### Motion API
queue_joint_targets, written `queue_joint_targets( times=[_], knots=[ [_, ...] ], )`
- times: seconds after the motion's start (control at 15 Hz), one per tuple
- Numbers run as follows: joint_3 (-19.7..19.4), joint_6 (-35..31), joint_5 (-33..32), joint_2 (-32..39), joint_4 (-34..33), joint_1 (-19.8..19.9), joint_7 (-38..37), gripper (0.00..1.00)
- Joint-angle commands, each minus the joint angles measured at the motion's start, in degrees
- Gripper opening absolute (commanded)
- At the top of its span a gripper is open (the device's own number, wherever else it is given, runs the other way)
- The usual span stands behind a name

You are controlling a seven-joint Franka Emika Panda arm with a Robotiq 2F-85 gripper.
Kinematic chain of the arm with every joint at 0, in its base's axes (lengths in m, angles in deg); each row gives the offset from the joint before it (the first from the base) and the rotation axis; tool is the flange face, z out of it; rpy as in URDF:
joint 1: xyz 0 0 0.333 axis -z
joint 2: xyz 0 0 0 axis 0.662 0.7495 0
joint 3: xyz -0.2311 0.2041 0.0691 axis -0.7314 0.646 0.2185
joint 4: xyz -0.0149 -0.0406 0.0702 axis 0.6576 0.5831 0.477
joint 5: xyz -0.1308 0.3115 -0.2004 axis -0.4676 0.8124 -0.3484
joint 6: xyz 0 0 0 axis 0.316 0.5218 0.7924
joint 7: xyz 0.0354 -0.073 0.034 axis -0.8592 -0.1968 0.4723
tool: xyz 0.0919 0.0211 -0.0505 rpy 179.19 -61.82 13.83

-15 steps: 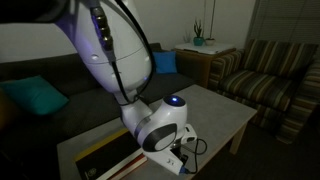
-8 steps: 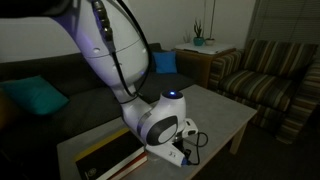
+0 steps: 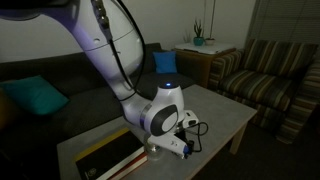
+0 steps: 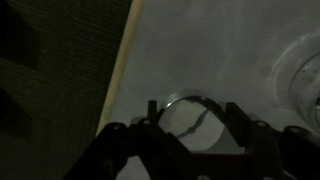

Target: Put the silver lid on the silver bottle

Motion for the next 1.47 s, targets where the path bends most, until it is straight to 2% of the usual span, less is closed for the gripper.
queue_joint_targets(
  times=[0.0,0.2,0.6,0.93,1.13,1.4],
  knots=[
    [3.31,1.42,-0.26,-1.56,0.88,2.12,2.97,0.43],
    [5.74,2.16,-0.20,-3.08,2.21,3.01,4.18,0.43],
    [6.23,6.93,0.03,-6.83,4.60,0.98,2.22,0.43],
    [11.96,12.64,0.23,-9.74,7.90,2.27,5.48,0.43],
    [12.29,15.46,2.27,-10.56,9.06,0.77,4.98,0.43],
    [10.28,14.21,2.97,-11.37,11.24,-1.32,2.00,0.43]
  ],
)
